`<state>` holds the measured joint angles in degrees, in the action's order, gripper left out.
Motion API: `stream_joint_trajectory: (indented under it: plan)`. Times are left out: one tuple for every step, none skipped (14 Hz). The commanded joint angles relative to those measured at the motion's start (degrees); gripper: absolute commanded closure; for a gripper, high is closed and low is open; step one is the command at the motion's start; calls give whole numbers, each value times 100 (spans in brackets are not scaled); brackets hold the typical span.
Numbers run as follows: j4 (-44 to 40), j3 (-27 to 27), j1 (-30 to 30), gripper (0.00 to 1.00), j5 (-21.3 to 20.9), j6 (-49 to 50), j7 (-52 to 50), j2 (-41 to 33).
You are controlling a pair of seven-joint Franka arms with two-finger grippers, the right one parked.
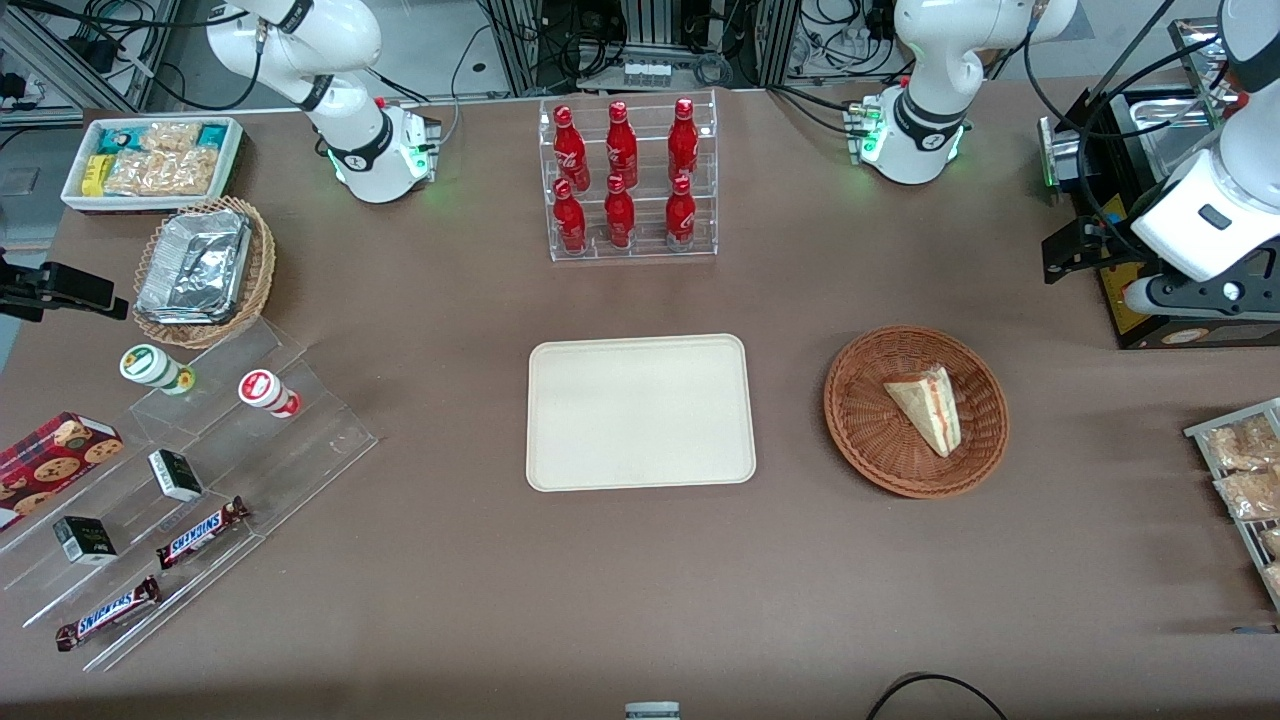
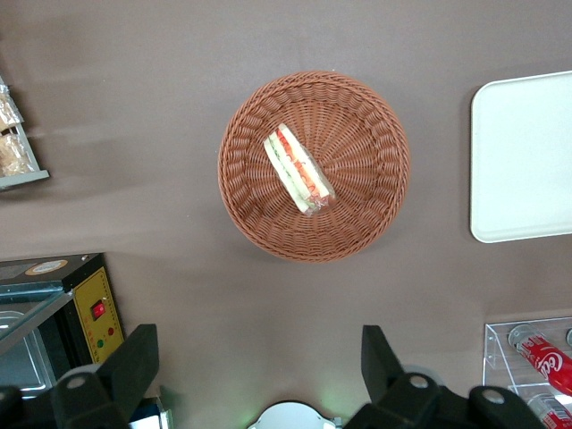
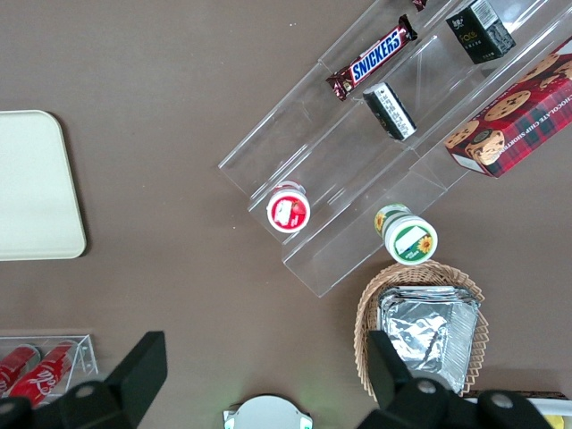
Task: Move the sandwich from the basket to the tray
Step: 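Move the left gripper over the sandwich in the wicker basket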
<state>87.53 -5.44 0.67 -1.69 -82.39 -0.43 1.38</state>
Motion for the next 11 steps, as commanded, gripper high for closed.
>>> stream_joint_trajectory:
  plan:
    - [-26,-1,-5,0,19,22,122,46]
    - [-17,-1,12,0,19,21,113,81]
    - [70,-1,21,0,28,39,122,133]
    - [236,-1,12,0,63,-13,122,143]
    - [508,-1,21,0,150,-266,122,125]
    - [841,-1,21,0,160,-573,122,56]
    - [1097,-1,30,0,160,-829,122,11]
    - [1334,-18,38,0,160,-1075,105,2]
    - [1563,-27,47,0,151,-1347,70,-7]
    - [1835,-27,47,0,151,-1646,69,-50]
    - [2151,-27,47,0,151,-2014,69,-94]
